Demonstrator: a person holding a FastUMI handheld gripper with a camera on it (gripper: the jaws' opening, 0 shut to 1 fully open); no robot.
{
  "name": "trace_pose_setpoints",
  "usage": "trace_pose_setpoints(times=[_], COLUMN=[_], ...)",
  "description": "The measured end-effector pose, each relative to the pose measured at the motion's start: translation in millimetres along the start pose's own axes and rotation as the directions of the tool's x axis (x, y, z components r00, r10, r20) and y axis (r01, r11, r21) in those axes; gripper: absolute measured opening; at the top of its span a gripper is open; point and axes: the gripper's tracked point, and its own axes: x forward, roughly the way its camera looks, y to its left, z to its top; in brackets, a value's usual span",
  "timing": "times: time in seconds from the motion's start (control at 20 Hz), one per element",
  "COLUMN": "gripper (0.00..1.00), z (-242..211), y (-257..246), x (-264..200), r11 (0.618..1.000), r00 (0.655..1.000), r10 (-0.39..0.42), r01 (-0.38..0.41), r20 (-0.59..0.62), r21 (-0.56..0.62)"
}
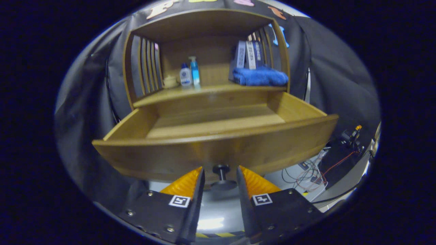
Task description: Pull open the drawer, take out the items inside it, and place them on the countertop above the cabinet.
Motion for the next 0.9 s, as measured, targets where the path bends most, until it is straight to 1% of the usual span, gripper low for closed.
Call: trace_pose_setpoints(times=[0.05,0.1,0.25,0.4,0.55,0.65,0.75,0.9], gripper=[0.55,0.55,0.55,0.68,0.68,0.68,0.68,0.68], z=[20,36,76,101,109,100,83,46], y=[-1,-4,-4,8,20,22,26,23], x=[-5,-8,1,30,64,88,105,119], r11=[1.000,1.000,0.994,0.990,0.986,0.982,0.979,0.973], r00=[0.999,0.997,0.991,0.989,0.986,0.973,0.944,0.877], r10=[-0.012,-0.028,-0.090,-0.131,-0.161,-0.185,-0.204,-0.230], r01=[0.013,0.029,0.095,0.134,0.160,0.179,0.195,0.220], r20=[0.042,0.076,0.100,0.068,-0.032,-0.135,-0.258,-0.421], r21=[-0.002,-0.012,-0.047,-0.045,-0.045,-0.056,-0.061,-0.073])
